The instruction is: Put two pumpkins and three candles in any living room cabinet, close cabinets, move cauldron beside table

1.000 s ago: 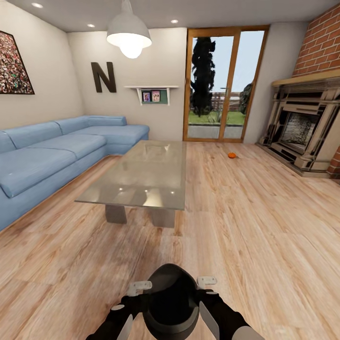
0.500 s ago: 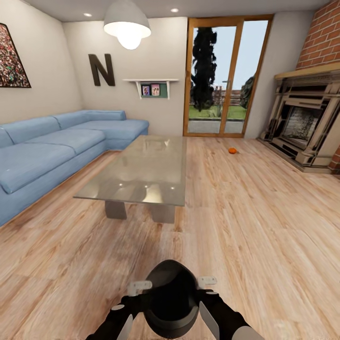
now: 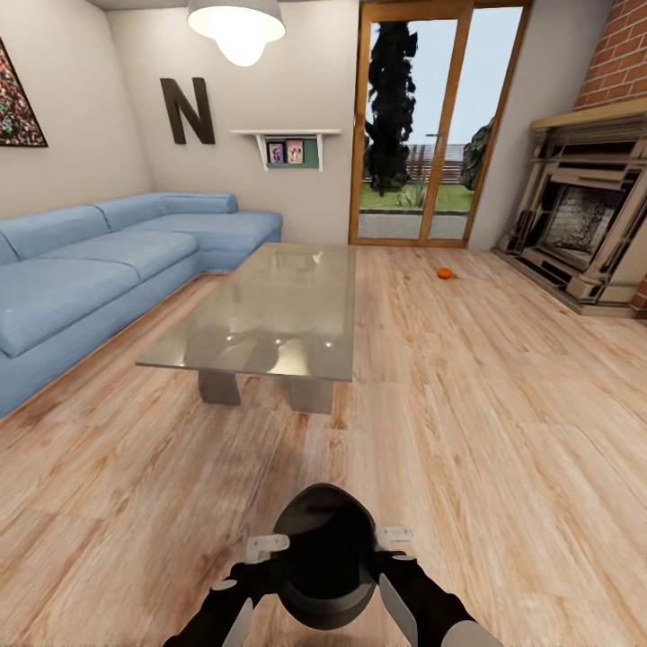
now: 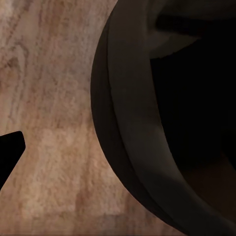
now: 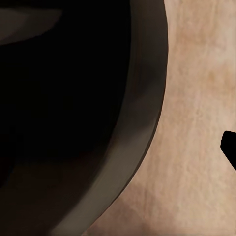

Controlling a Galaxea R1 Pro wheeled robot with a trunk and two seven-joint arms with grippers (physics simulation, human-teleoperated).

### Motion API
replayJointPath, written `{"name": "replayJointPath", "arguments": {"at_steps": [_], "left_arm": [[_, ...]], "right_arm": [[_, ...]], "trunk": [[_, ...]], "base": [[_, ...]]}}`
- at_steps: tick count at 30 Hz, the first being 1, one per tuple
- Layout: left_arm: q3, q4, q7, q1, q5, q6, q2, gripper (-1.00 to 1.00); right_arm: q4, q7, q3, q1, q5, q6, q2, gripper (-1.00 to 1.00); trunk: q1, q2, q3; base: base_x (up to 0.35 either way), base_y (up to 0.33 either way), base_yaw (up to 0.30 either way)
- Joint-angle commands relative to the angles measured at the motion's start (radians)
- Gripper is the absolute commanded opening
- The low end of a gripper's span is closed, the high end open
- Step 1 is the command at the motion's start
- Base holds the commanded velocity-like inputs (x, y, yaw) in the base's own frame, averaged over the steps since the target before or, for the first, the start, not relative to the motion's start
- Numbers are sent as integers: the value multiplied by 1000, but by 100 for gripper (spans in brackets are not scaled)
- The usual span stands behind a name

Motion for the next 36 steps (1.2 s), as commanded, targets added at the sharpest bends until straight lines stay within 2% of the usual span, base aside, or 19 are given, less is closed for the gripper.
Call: {"name": "replayJointPath", "arguments": {"at_steps": [1,3,9,22,36], "left_arm": [[-4,-2,7,0,10,5,1,100],[-6,-2,7,0,10,5,1,100],[-11,-2,7,0,10,5,1,100],[-13,-2,5,0,10,5,-1,100],[-39,-2,3,0,13,5,-1,100]], "right_arm": [[-2,-8,8,0,-10,5,-1,100],[-2,-8,8,0,-10,5,-1,100],[-1,-8,8,0,-10,5,-1,100],[-1,-8,8,0,-10,5,-1,100],[-1,-8,8,-1,-10,5,-1,100]], "trunk": [[0,0,-1],[0,0,-1],[2,-2,-24],[2,-2,-24],[2,-2,-24]], "base": [[0,0,0],[0,0,0],[0,0,0],[0,0,0],[0,0,0]]}}
